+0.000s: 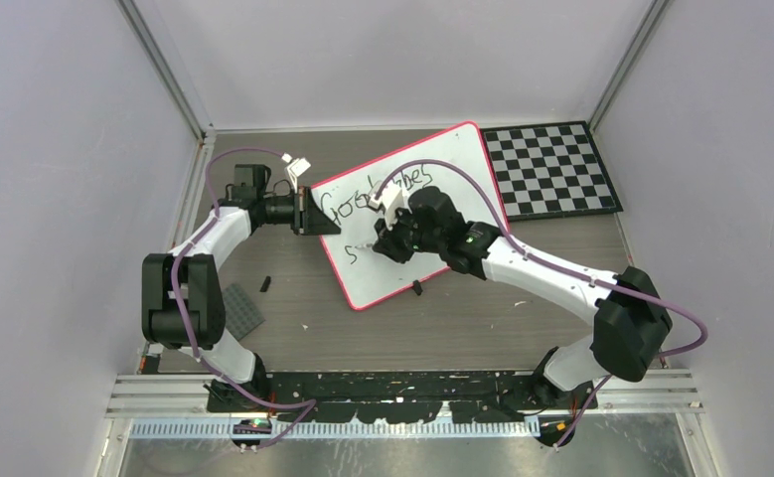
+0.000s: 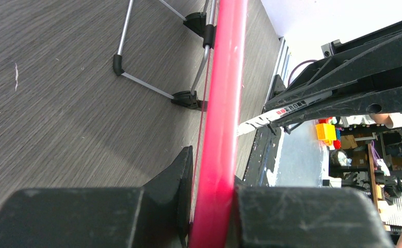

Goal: Write a sentence on the whiteboard

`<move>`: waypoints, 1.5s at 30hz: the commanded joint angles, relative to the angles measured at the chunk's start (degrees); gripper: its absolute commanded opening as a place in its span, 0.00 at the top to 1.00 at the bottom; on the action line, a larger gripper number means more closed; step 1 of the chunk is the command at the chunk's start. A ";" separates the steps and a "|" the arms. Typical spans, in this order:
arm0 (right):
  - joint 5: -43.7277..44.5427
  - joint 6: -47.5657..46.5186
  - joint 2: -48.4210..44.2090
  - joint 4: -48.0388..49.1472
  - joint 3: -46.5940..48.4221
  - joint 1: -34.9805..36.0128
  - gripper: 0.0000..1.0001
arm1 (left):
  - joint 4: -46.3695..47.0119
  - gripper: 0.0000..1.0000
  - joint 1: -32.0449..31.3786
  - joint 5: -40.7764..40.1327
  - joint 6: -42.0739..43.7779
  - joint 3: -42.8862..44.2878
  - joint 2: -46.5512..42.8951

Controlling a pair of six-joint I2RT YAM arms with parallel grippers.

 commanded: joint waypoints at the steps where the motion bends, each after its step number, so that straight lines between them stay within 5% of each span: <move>1: -0.23 0.64 0.63 3.30 3.16 0.35 1.00 | -2.24 1.00 0.08 -1.81 -1.15 1.41 0.67; 29: 1.58 -0.85 -2.23 -1.24 -3.05 -0.19 1.00 | -2.51 1.00 0.07 -1.97 -0.89 1.40 0.72; 45: 2.81 -1.38 -1.67 -1.66 2.71 -2.57 1.00 | -3.03 1.00 0.12 -1.93 -0.71 1.66 0.52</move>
